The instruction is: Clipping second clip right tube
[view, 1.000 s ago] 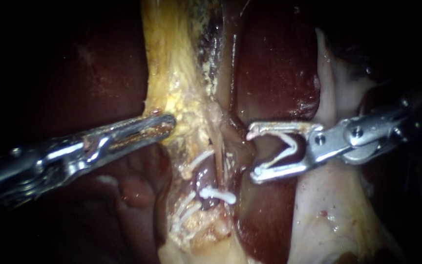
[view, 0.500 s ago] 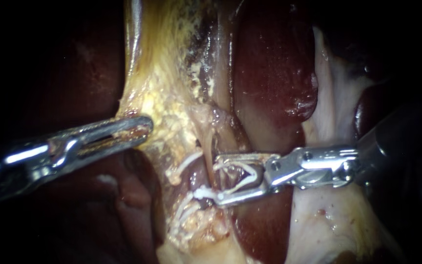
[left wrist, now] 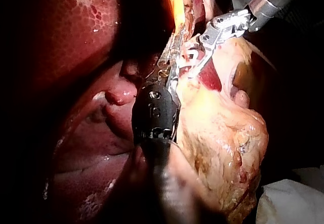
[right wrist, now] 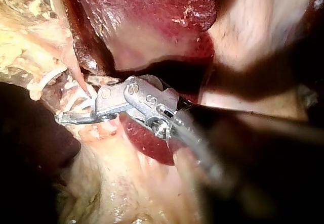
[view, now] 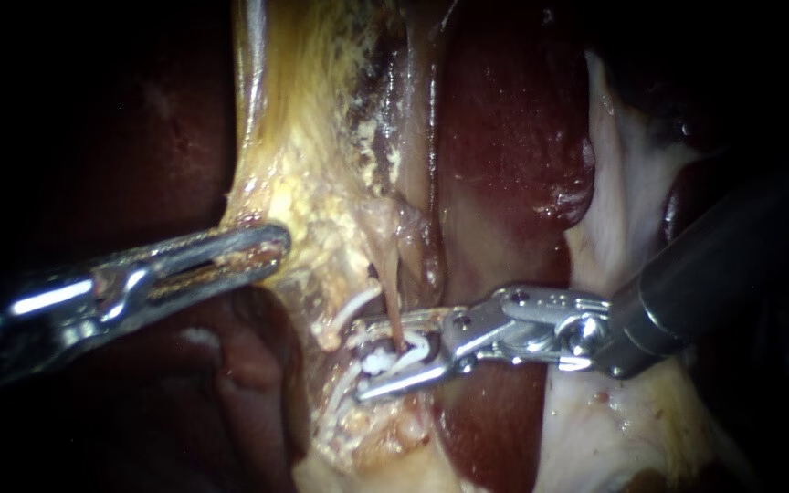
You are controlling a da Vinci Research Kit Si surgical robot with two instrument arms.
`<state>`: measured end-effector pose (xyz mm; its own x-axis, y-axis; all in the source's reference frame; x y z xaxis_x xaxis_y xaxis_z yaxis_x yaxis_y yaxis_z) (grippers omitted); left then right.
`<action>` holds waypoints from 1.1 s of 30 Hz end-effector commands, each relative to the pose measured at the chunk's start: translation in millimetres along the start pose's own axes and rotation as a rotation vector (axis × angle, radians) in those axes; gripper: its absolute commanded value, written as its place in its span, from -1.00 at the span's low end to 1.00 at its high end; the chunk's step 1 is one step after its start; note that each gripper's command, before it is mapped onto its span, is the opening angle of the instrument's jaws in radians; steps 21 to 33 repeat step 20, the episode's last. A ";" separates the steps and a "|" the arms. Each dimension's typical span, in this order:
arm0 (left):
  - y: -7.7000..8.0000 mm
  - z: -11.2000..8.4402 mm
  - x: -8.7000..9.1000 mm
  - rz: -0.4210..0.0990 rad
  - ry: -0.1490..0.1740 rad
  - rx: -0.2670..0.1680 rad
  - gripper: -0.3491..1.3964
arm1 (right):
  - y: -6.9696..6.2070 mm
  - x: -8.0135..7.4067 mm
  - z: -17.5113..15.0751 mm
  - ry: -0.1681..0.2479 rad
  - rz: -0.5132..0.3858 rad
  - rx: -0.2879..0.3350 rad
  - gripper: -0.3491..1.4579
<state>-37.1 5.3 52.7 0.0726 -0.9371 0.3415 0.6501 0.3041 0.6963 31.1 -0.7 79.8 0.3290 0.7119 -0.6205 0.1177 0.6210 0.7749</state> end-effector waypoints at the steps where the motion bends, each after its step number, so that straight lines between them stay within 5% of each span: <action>1: 0.0 0.0 0.0 0.000 0.000 0.000 -1.00 | 0.0 -0.1 -0.4 -0.004 0.023 -0.001 -0.52; 3: 0.0 0.0 0.0 0.000 0.000 0.000 -1.00 | 0.0 -0.2 -0.9 -0.026 0.032 -0.035 -0.99; 7: 0.0 0.0 0.0 0.000 0.000 0.000 -1.00 | 0.5 0.1 -2.2 -0.046 0.040 -0.074 -1.00; 33: 0.0 0.1 0.0 0.000 0.000 0.000 -1.00 | 0.3 0.4 -2.6 -0.044 0.061 -0.074 -1.00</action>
